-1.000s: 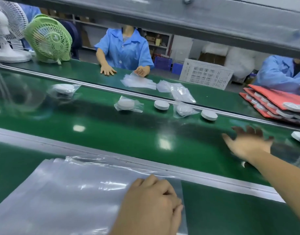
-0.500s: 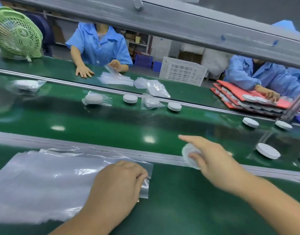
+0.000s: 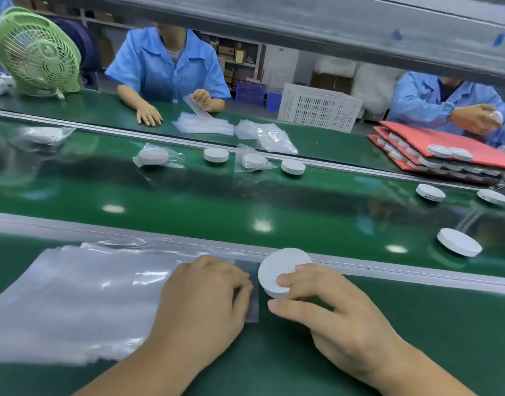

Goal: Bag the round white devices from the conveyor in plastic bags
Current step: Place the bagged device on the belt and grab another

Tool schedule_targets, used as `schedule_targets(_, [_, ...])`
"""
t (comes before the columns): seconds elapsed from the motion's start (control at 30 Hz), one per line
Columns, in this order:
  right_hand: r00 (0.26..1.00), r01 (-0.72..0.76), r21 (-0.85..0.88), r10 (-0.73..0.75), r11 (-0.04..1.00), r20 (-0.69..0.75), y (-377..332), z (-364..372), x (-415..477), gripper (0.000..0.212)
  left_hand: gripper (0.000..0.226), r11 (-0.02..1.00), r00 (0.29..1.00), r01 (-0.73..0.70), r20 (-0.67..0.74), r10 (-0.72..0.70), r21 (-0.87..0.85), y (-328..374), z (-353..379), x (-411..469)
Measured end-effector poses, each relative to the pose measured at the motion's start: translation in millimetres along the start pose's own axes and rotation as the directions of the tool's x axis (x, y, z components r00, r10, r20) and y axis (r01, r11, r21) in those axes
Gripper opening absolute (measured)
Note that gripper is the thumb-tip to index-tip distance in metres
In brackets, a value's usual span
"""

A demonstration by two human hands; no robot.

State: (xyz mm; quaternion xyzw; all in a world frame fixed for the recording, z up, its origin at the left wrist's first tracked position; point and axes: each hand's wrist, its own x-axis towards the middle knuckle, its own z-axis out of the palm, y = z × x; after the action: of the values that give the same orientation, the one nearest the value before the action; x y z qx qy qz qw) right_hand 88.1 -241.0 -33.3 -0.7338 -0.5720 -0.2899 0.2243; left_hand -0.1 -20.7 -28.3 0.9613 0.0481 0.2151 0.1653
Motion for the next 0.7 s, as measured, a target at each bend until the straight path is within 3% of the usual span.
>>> schedule_targets(0.1, [0.997, -0.018, -0.025, 0.016, 1.000, -0.071, 3.7, 7.0, -2.7, 0.047, 0.010, 0.996, 0.998, -0.063, 0.033, 0.061, 0.065, -0.4, -1.0, -1.9])
schedule_targets(0.2, [0.994, -0.077, -0.031, 0.074, 0.997, -0.075, 8.6, 9.8, -1.5, 0.062, 0.019, 0.990, 0.996, -0.082, 0.040, 0.077, 0.114, 0.1, -2.5, -0.1])
schedule_targets(0.3, [0.995, -0.046, -0.030, 0.043, 0.999, -0.084, 6.1, 10.6, -1.0, 0.049, 0.031, 0.993, 0.998, -0.048, 0.046, 0.044, 0.107, 1.5, -2.6, 0.3])
schedule_targets(0.57, [0.999, -0.006, 0.097, 0.010, 0.995, -0.037, -2.9, 6.9, 4.8, 0.047, 0.016, 0.995, 0.995, 0.057, -0.074, -0.063, -0.077, 4.8, -5.1, -0.2])
schedule_targets(0.7, [0.993, -0.003, 0.247, 0.032, 0.969, -0.115, -10.2, 11.0, 3.7, 0.031, 0.016, 0.950, 0.993, -0.108, -0.084, 0.087, -0.293, 7.5, -6.7, -2.0])
